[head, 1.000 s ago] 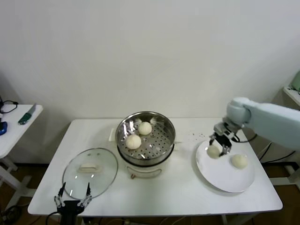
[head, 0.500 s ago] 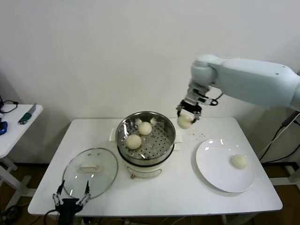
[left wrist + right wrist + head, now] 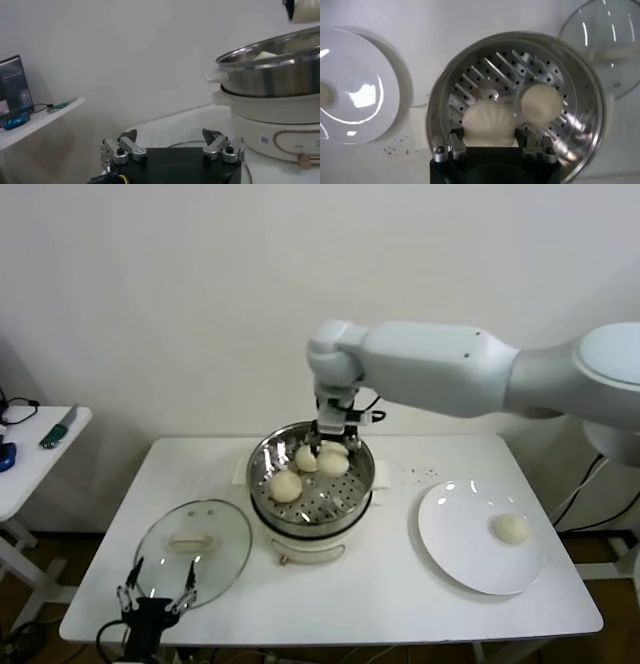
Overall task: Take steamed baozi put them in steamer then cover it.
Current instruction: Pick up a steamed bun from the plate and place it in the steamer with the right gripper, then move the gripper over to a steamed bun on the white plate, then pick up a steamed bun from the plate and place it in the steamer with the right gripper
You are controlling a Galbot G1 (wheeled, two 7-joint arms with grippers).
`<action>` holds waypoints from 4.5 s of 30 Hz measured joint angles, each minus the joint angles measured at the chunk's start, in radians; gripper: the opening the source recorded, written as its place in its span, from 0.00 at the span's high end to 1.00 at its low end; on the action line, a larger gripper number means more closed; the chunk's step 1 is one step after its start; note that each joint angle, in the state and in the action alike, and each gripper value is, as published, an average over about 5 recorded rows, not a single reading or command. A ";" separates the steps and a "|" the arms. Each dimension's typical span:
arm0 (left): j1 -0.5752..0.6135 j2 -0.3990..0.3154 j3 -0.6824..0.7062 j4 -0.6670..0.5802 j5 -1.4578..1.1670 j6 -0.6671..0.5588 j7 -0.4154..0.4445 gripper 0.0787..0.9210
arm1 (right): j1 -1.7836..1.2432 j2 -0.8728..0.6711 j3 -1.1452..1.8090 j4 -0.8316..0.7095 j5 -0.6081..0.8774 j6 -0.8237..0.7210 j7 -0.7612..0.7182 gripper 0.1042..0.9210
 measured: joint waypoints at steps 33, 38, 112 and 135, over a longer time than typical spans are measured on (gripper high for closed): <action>-0.005 -0.007 0.007 0.052 -0.009 0.001 0.011 0.12 | -0.119 0.094 -0.005 -0.066 -0.056 0.060 -0.008 0.12; 0.004 -0.008 0.005 0.052 -0.011 -0.002 0.007 0.12 | -0.087 0.059 0.015 -0.079 -0.046 0.050 -0.004 0.12; 0.022 -0.039 0.016 0.040 0.056 0.014 -0.008 0.12 | -0.625 -0.643 0.375 -0.311 -0.078 -0.595 0.101 0.30; 0.011 -0.056 0.065 0.004 0.080 0.022 -0.023 0.12 | -0.156 -0.462 0.008 -0.277 0.408 -0.701 0.126 0.30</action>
